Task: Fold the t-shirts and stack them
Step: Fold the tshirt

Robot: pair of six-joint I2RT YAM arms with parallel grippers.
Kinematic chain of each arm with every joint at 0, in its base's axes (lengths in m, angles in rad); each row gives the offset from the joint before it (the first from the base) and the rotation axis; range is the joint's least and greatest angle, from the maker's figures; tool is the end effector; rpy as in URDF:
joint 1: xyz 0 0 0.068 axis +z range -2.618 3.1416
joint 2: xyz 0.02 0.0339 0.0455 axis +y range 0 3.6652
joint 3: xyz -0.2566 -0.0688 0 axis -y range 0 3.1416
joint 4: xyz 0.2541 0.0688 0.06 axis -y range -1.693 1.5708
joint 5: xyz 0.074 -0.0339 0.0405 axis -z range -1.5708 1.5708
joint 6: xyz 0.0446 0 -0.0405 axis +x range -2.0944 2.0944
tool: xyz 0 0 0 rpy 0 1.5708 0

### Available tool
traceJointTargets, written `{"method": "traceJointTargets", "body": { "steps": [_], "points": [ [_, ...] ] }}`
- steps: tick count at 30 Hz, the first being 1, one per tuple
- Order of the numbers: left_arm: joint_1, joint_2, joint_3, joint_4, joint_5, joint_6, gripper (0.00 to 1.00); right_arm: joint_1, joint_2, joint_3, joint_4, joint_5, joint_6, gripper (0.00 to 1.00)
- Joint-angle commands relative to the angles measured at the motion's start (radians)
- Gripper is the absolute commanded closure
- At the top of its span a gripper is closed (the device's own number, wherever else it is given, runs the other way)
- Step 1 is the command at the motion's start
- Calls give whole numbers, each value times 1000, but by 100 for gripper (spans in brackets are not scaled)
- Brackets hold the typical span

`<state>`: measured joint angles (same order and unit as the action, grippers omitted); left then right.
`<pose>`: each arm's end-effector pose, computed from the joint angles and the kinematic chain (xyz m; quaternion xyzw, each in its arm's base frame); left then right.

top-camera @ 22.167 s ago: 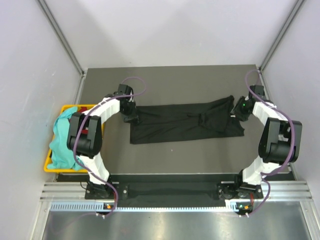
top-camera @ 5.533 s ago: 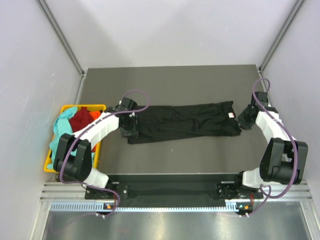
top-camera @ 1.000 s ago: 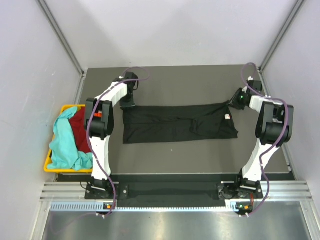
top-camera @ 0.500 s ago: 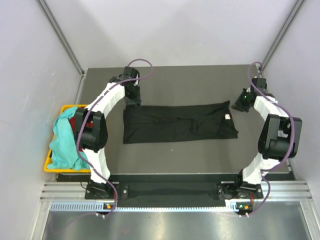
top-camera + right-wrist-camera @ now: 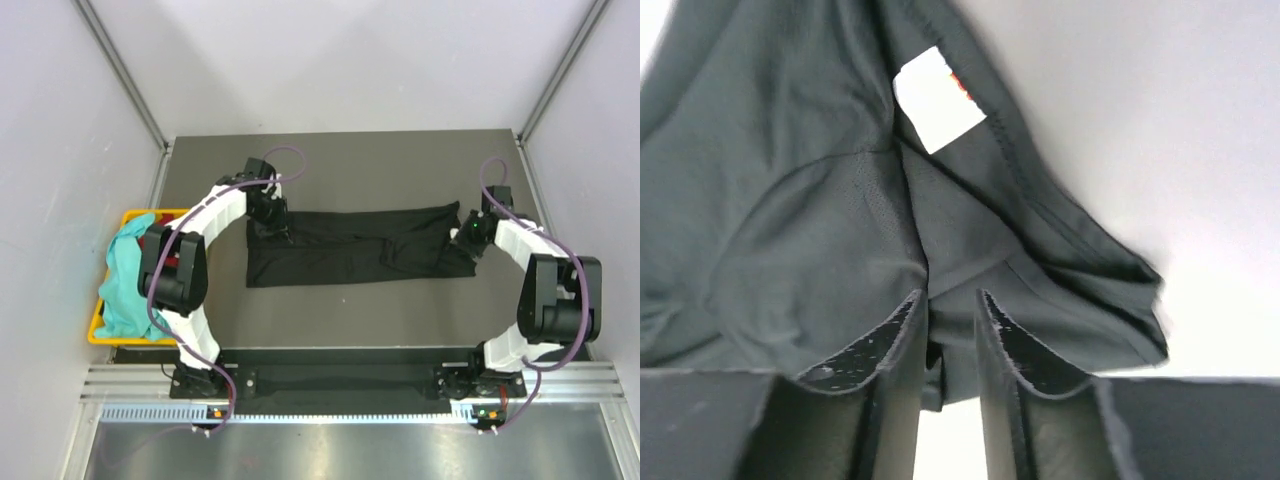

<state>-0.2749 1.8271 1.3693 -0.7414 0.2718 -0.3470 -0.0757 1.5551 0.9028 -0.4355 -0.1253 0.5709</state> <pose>0.3644 -0.1152 0.1943 -0.0101 0.9740 -0.1828 0.1335 0.3088 -0.0178 0.1588 0.2937 0.9236 0.1174 0.2165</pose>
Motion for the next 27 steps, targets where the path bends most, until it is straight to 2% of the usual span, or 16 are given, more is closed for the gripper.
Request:
{"method": "traceJointTargets", "body": {
  "steps": [1,3,11,18,22,27],
  "points": [
    [3,-94,-6,60,30,-6,67,-6,-98,1,-38,104,90,72],
    [3,-110,-12,63,29,-6,67,-10,-138,-25,-40,121,136,68],
    [3,-118,16,42,15,11,67,-21,-214,-91,-77,231,227,64],
    [-1,-161,-22,71,63,-12,67,-35,-271,-214,1,251,293,55],
    [-1,-172,-38,71,53,-10,67,-48,-264,-266,98,243,311,54],
    [-1,-181,-42,65,40,-7,67,-56,-234,-303,138,269,319,57]
  ]
}}
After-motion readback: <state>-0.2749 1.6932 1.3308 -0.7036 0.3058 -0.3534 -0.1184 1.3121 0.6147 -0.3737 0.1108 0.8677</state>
